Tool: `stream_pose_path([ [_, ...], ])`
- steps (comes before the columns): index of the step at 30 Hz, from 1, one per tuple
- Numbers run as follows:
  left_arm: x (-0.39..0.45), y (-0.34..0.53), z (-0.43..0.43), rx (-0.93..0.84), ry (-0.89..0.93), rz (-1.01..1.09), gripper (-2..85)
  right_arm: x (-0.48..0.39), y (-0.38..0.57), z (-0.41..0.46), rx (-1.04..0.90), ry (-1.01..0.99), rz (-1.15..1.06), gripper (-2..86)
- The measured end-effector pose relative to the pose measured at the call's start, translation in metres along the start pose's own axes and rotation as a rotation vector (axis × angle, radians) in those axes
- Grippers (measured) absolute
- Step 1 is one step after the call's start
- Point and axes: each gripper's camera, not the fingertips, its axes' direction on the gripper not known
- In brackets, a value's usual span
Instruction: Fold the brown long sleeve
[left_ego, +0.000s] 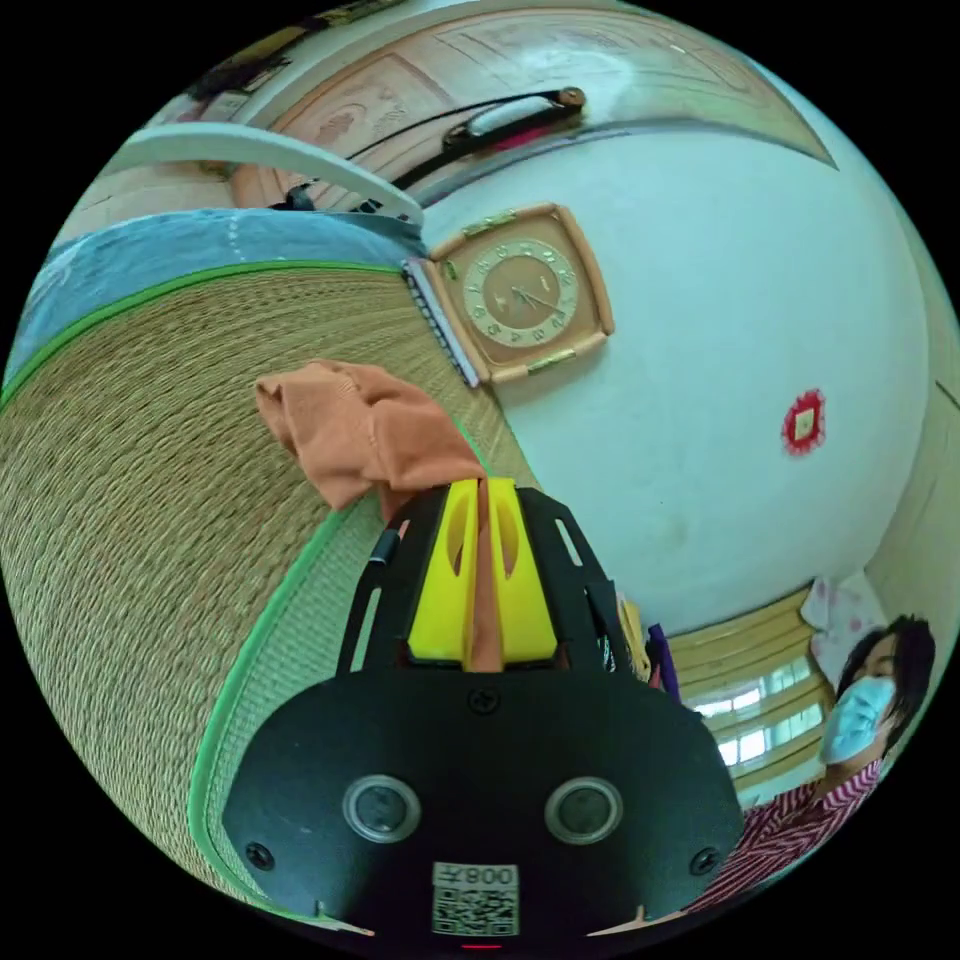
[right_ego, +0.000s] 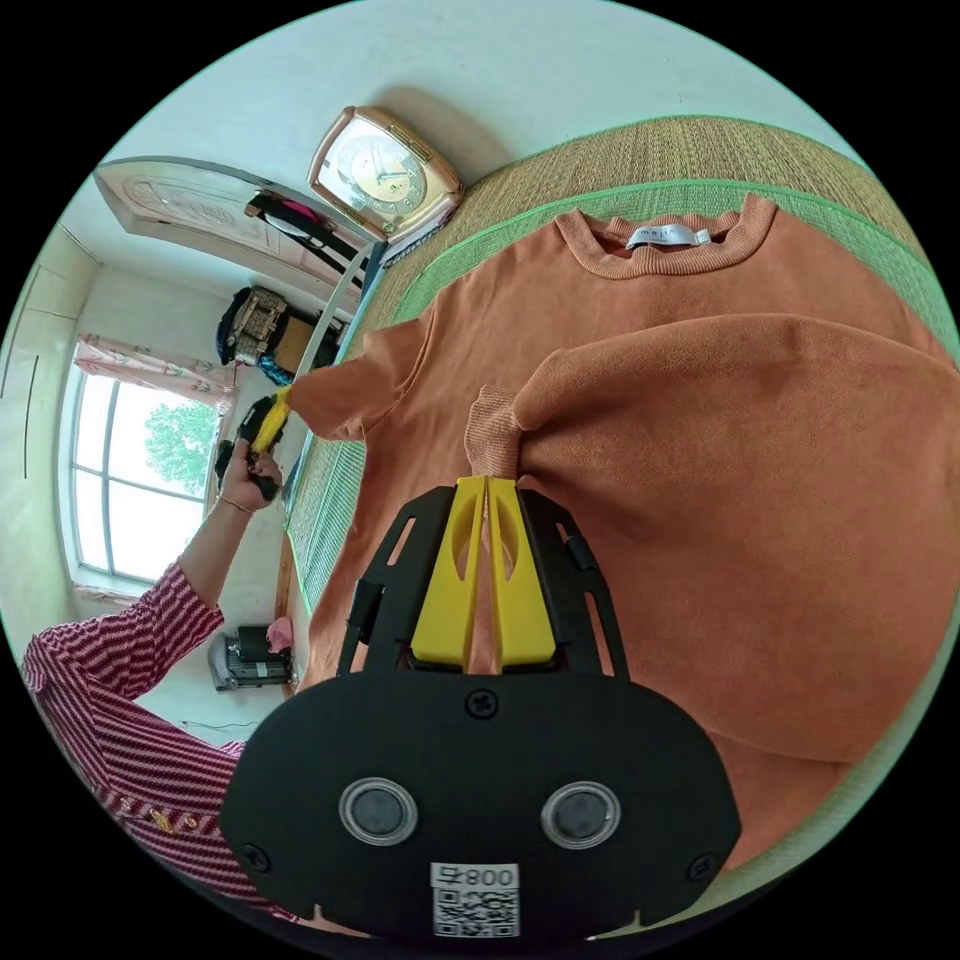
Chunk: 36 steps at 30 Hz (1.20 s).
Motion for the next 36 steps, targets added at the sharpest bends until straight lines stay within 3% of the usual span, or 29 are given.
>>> stream_pose_path([
  [3,0.094,0.009,0.048,-0.216,0.026,0.345,1.6,0.004,0.003,-0.006,-0.001,-0.009,-0.006,0.2],
  [5,0.157,0.051,0.098,-0.458,-0.004,0.615,1.7,0.01,0.007,-0.015,0.01,-0.029,-0.005,0.3],
  [8,0.182,0.13,0.163,-0.835,-0.095,0.83,2.0,0.032,0.024,-0.038,0.074,-0.078,0.038,0.7],
  [10,0.177,0.165,0.178,-0.94,-0.131,0.882,2.3,0.056,0.046,-0.06,0.154,-0.135,0.093,1.5],
  [12,0.172,0.183,0.177,-0.966,-0.14,0.89,2.5,0.074,0.061,-0.068,0.154,-0.107,0.143,2.7],
  [25,0.144,0.159,0.111,-0.792,-0.049,0.669,5.3,0.156,0.12,-0.1,0.32,-0.384,0.3,12.9],
  [32,0.151,0.168,0.131,-0.836,-0.109,0.724,5.1,0.172,0.092,-0.085,0.234,-0.417,0.333,7.6],
  [36,0.158,0.162,0.125,-0.809,-0.064,0.709,3.6,0.149,0.071,-0.106,0.247,-0.444,0.194,3.7],
])
